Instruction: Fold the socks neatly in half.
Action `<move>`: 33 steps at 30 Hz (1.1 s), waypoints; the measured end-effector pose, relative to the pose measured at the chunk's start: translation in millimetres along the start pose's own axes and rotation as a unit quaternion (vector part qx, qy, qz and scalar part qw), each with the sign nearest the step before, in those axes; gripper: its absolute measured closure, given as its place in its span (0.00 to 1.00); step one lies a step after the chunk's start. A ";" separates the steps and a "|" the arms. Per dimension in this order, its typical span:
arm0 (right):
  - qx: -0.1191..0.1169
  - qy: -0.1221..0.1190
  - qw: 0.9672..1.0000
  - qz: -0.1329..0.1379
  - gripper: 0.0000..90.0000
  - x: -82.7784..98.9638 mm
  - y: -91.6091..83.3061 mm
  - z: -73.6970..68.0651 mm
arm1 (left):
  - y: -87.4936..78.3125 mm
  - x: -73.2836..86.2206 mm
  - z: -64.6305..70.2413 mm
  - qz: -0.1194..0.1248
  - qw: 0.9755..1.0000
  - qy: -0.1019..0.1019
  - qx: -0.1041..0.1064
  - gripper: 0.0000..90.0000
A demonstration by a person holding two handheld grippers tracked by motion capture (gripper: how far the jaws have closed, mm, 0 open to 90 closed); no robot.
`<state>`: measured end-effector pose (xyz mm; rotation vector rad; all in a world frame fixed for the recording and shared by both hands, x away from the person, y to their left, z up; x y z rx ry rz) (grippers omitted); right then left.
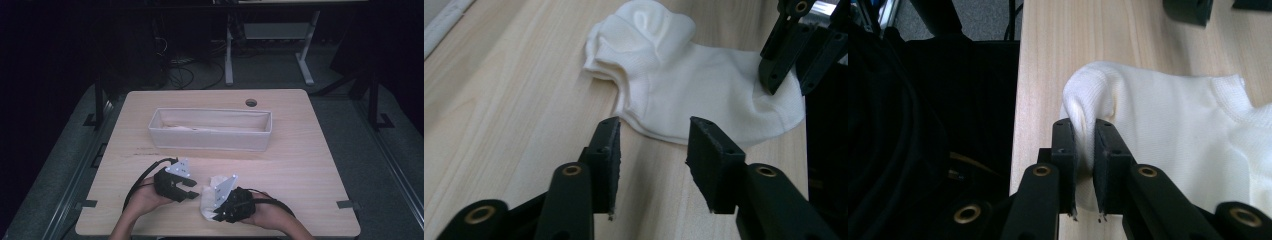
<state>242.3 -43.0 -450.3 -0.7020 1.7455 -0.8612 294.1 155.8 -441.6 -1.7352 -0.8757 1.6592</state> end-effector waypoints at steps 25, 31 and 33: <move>-0.010 0.001 1.000 0.015 0.89 -8.5 -11.3 -8.3 | 24.8 -2.4 6.5 -0.013 0.999 0.019 0.032 0.86; -0.003 0.006 1.000 0.024 0.89 -12.7 -20.3 -5.0 | 25.7 -2.3 6.6 -0.020 0.999 0.018 0.042 0.85; -0.007 0.008 1.000 0.024 0.90 -12.7 -20.7 -5.0 | 26.1 -2.5 6.9 -0.020 0.999 0.021 0.044 0.85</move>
Point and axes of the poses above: each handheld gripper's, and its own axes: y roughly forward along the jaws, x roughly out of its underside, z roughly to its right, the point moved 2 cm from there along y, roughly forward along the jaws, and after that the axes turned 14 degrees about y, right-handed, at the moved point
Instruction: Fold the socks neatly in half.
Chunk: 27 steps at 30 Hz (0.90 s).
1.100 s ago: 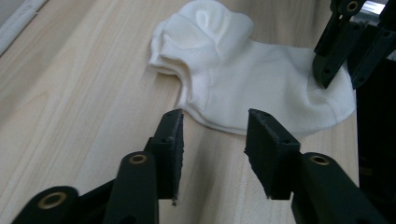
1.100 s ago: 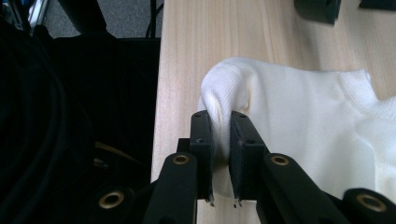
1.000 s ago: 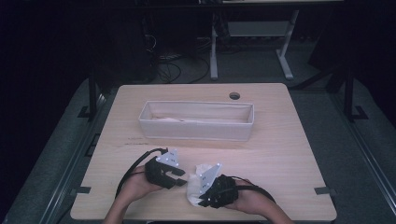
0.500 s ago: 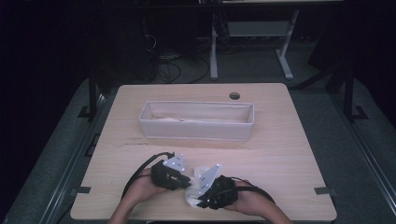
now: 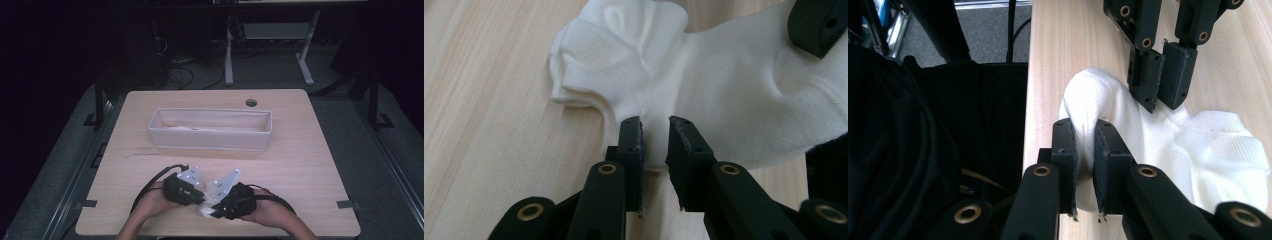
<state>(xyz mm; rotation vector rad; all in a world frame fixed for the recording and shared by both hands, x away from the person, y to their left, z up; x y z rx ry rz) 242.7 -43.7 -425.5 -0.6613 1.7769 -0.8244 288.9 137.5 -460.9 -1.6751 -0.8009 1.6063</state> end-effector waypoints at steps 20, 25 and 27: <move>-0.010 0.010 1.000 0.001 0.90 1.1 -4.8 -0.6 | 3.7 -5.2 3.6 -0.008 1.000 0.012 0.010 0.84; 0.006 0.026 1.000 0.002 0.90 0.4 -8.5 11.4 | 4.3 -4.0 2.5 -0.012 1.000 0.012 0.012 0.84; 0.012 0.033 0.999 0.004 0.89 0.2 -9.5 15.8 | 4.6 -3.5 2.2 -0.013 1.000 0.011 0.010 0.84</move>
Point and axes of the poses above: each handheld gripper's, and its own axes: y roughly forward along the jaws, x roughly out of its underside, z roughly to its right, the point moved 2 cm from there along y, roughly forward along the jaws, and after that the axes turned 14 degrees about y, right-handed, at the moved point
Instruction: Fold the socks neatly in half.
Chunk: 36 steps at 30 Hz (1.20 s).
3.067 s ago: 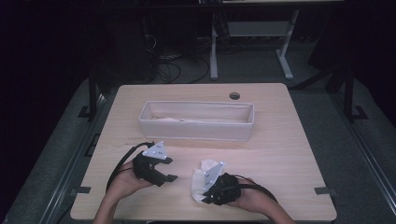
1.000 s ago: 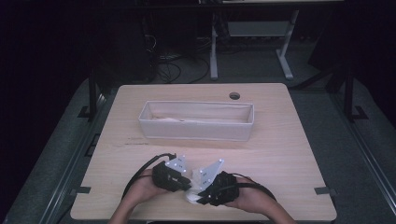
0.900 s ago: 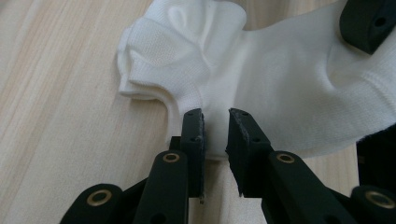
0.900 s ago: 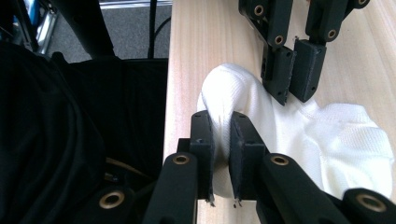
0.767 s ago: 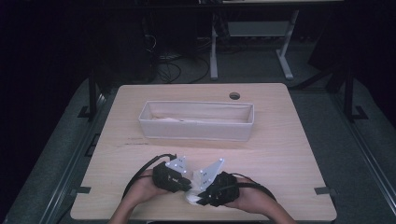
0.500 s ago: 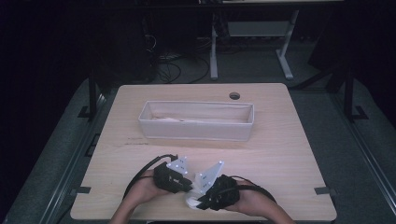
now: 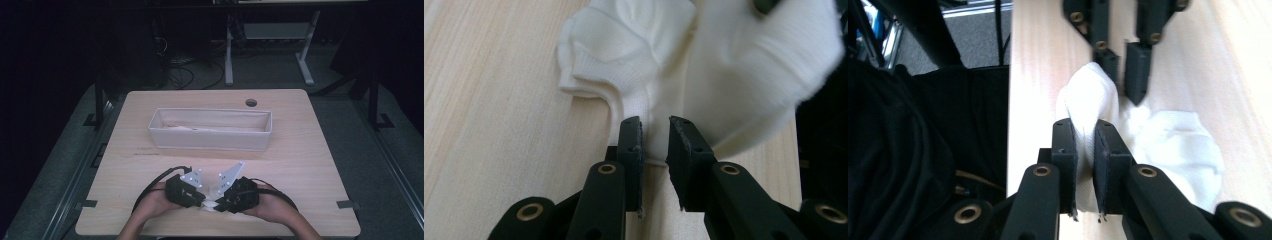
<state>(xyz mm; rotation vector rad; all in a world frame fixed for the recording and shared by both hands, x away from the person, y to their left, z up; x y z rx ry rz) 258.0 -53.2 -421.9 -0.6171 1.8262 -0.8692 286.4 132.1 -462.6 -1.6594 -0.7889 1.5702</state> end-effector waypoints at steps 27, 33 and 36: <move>0.048 0.057 0.997 -0.013 0.78 -1.9 13.4 36.4 | -24.6 4.0 -0.7 0.019 0.999 -0.006 -0.027 0.84; 0.062 0.060 0.996 -0.011 0.73 -1.5 13.8 39.1 | -28.5 0.9 0.5 0.026 0.999 0.003 -0.033 0.83; 0.064 0.064 0.996 -0.009 0.71 -1.0 11.9 39.5 | -28.3 -2.5 2.0 0.028 0.999 0.009 -0.033 0.83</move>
Point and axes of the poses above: each handheld gripper's, and its own axes: y roughly forward along the jaws, x roughly out of its underside, z roughly to its right, the point moved 2 cm from there along y, roughly forward along the jaws, and after that the axes turned 14 degrees about y, right-handed, at the moved point
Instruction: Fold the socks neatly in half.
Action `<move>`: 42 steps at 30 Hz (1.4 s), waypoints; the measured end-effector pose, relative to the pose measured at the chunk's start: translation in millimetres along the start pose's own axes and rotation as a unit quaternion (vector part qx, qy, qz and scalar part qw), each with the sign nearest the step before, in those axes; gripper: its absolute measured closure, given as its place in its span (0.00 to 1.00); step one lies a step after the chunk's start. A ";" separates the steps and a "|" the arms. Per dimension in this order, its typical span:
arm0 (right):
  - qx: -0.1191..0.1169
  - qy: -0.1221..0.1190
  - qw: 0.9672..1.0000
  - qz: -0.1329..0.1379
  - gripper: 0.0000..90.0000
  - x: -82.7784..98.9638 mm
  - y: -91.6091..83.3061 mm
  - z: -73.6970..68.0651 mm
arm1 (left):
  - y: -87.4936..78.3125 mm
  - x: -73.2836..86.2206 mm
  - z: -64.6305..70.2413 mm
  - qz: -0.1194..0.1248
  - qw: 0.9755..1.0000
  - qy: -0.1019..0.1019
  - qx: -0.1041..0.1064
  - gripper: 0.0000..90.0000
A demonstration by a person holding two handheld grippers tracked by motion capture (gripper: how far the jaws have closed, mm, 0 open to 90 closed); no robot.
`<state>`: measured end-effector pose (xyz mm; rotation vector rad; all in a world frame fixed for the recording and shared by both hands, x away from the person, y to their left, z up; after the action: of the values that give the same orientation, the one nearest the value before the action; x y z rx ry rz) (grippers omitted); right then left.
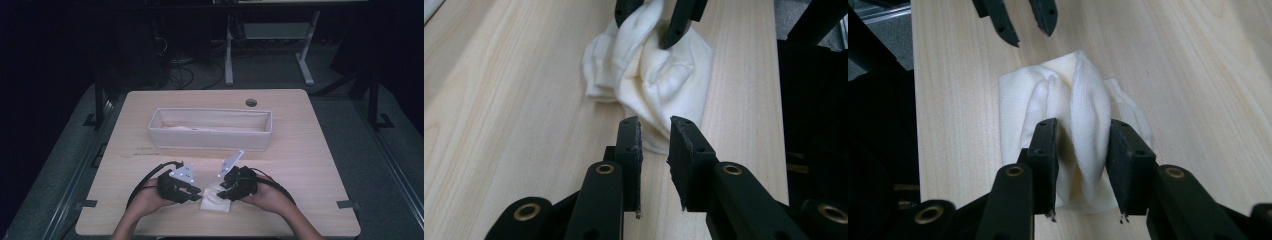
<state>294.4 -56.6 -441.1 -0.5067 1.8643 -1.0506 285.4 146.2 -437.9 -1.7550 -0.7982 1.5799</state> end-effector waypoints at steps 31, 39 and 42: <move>0.026 -0.063 0.998 -0.009 0.81 -3.3 -7.5 -12.1 | 5.0 -3.8 0.3 0.002 1.000 0.002 0.001 0.83; 0.021 -0.060 0.998 -0.002 0.97 -4.6 -11.4 -13.9 | 3.0 -3.6 -0.1 0.003 1.000 0.003 -0.004 0.83; 0.023 -0.052 0.998 0.003 0.97 -4.3 -14.7 -12.6 | 3.3 -4.4 0.4 0.004 1.000 0.001 -0.005 0.82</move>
<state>284.6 -56.0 -423.8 -0.5177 1.7445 -1.0414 284.7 140.8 -437.8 -1.7687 -0.8004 1.5803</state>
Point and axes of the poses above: each handheld gripper's, and its own axes: y roughly forward along the jaws, x roughly out of its underside, z roughly to its right, the point moved 2 cm from there along y, roughly forward along the jaws, and after that the axes turned 14 degrees about y, right-handed, at the moved point
